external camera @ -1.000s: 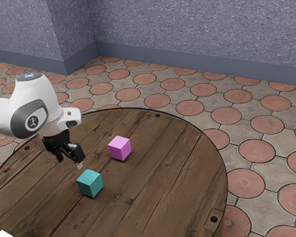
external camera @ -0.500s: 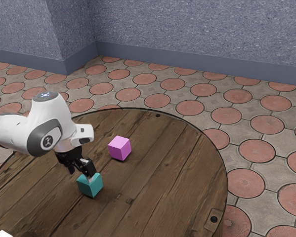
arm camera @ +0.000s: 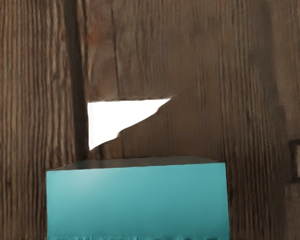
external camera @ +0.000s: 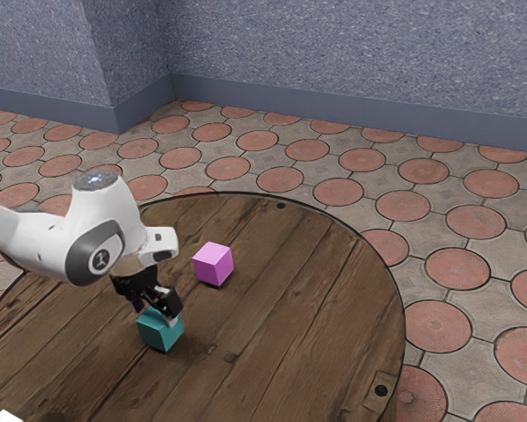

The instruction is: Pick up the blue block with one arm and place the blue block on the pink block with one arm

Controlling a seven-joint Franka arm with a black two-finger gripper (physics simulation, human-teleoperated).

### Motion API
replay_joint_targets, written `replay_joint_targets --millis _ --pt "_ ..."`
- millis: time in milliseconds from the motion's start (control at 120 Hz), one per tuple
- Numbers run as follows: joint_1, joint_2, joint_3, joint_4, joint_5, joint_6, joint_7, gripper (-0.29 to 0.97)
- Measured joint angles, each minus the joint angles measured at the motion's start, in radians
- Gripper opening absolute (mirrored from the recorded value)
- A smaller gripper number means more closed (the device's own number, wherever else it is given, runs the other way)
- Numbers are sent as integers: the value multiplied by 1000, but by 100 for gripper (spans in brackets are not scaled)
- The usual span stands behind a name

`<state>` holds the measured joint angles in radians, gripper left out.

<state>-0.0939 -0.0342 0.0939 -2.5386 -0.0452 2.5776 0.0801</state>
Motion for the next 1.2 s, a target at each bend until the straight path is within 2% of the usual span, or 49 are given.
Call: replay_joint_targets --millis 250,525,750,917,1058,1200 --pt "7 58 0 10 -17 14 -3 62" --pt "-7 77 2 15 -76 24 -8 40" --pt "-10 44 10 55 -82 22 -21 33" --pt "0 119 15 319 -76 -164 -39 32" --pt "56 295 10 617 -74 -361 -50 31" --pt "60 396 0 766 -74 -497 -54 31"
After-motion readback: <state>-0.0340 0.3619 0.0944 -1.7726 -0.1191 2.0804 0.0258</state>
